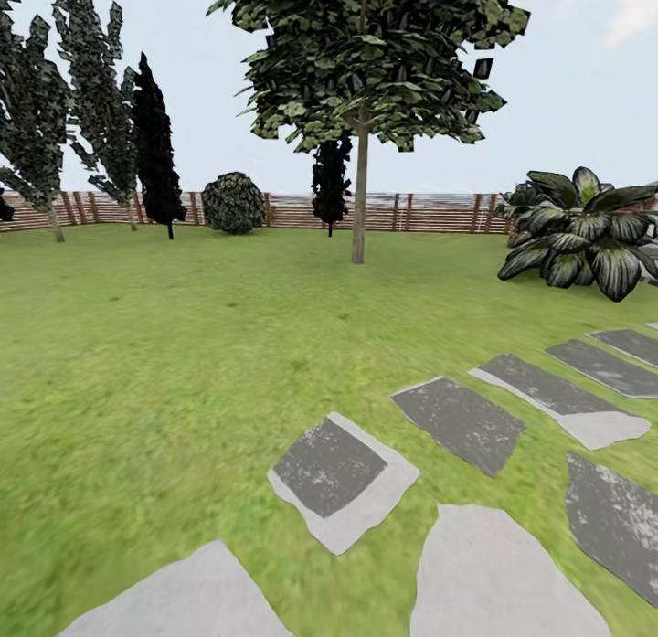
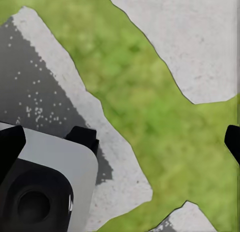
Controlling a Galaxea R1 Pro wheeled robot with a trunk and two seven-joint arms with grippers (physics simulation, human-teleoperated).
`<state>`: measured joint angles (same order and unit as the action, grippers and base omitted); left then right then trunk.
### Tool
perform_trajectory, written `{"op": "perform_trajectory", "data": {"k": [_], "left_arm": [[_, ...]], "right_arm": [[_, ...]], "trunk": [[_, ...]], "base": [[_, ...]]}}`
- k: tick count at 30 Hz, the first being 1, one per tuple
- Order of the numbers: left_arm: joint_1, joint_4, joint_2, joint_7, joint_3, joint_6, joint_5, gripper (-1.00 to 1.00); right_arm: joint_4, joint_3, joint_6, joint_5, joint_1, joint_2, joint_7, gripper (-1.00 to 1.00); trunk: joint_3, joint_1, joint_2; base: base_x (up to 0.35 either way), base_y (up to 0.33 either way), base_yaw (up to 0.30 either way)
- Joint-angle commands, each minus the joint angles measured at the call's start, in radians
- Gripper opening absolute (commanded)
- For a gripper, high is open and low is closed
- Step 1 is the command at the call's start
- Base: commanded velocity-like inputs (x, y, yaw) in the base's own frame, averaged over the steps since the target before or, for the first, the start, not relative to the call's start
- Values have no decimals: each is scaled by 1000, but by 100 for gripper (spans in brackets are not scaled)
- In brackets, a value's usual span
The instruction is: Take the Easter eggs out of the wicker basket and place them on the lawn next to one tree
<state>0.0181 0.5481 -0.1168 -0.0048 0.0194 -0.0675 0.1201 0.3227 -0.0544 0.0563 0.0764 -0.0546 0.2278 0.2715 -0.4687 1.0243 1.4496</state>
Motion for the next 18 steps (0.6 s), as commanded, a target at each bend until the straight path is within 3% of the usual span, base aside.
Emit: {"op": "perform_trajectory", "data": {"k": [1,18], "left_arm": [[0,1,0,0,2,-2,10,100],[0,1,0,0,2,-2,10,100]], "right_arm": [[-1,-4,5,8,-1,1,-1,100],[-1,-4,5,7,-1,1,-1,100]], "trunk": [[-1,1,0],[-1,1,0]], "base": [[335,0,0],[335,0,51]]}}
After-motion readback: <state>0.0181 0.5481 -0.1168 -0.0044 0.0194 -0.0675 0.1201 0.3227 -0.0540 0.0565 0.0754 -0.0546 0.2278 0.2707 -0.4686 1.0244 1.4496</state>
